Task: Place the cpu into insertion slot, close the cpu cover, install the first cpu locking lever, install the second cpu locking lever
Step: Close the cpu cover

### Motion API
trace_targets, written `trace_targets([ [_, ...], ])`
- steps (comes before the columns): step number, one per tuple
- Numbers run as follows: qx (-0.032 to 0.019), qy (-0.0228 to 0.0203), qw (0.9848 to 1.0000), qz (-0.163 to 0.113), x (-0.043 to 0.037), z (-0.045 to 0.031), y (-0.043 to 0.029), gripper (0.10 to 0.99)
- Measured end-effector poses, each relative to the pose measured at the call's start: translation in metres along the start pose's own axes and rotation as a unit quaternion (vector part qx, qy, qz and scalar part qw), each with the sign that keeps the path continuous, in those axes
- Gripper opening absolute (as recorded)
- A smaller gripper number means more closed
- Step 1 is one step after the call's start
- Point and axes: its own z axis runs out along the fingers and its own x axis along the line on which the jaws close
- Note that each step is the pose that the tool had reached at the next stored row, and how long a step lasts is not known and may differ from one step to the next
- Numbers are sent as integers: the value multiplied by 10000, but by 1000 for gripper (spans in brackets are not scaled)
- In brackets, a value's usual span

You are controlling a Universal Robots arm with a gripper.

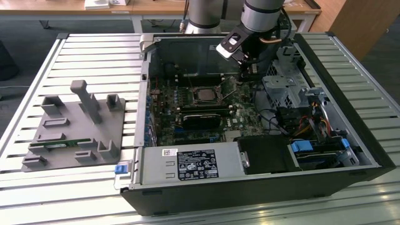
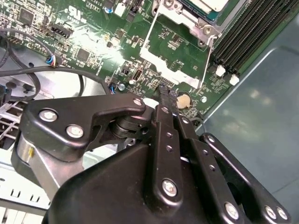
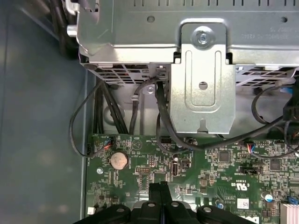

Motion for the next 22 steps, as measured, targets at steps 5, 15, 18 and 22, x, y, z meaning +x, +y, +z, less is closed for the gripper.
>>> trace_targets([
  [5, 14, -3, 10000, 1, 0, 68, -3, 106],
  [15, 14, -2, 10000, 1, 3, 80, -114, 106],
  [18, 14, 1, 10000, 1, 3, 80, -125, 106],
  [22, 14, 1, 10000, 1, 3, 79, -163, 106],
])
